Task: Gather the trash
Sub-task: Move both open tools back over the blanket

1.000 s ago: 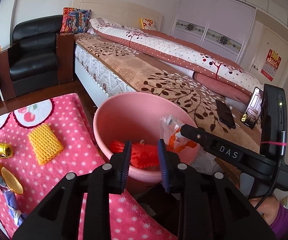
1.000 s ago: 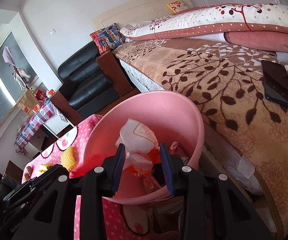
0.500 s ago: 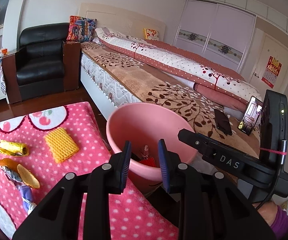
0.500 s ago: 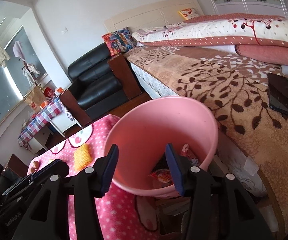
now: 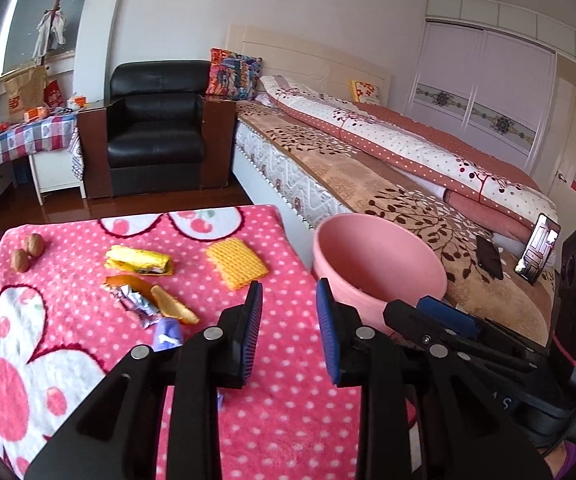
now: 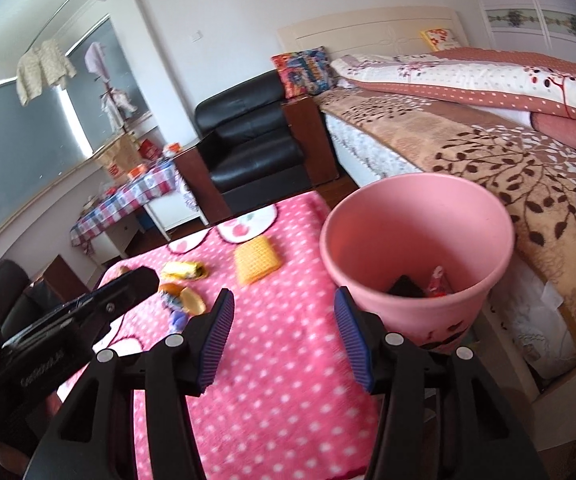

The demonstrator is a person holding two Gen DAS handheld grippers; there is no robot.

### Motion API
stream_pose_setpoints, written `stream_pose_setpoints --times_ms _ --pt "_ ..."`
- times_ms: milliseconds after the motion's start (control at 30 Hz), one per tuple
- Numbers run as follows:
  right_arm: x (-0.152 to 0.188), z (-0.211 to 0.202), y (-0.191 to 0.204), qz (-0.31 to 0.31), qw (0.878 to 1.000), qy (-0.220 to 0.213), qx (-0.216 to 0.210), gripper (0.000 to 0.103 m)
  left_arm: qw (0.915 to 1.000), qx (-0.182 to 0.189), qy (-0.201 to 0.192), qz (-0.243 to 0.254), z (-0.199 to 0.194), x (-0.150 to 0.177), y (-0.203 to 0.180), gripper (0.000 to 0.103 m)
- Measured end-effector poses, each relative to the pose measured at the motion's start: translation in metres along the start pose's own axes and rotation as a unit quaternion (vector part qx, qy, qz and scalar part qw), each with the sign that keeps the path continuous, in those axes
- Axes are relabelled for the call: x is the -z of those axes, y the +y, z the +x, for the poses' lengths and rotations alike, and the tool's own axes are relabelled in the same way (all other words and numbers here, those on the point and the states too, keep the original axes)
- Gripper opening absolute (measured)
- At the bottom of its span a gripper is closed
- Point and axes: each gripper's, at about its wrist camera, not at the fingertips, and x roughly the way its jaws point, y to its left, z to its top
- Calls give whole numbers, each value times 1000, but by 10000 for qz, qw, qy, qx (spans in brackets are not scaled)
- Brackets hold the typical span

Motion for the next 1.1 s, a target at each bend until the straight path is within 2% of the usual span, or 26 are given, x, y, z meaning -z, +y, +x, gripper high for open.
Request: stream_pose_setpoints --times_ms 233,367,633,900,1100 --pt "19 -10 35 -309 9992 54 -248 54 9995 -239 -2 -212 -25 19 25 28" --pt "27 -16 56 -527 9978 103 -400 59 9993 -210 -24 -308 -37 26 32 28" --pt "33 -28 71 -643 9963 187 -547 69 9975 -127 -84 -686 -57 35 46 28" --pt "33 -43 79 -739 9964 -35 -422 84 9961 48 -277 -837 -70 36 52 28" --pt "31 -49 84 -774 9955 -228 -498 86 9963 -36 -304 -809 -70 35 56 28"
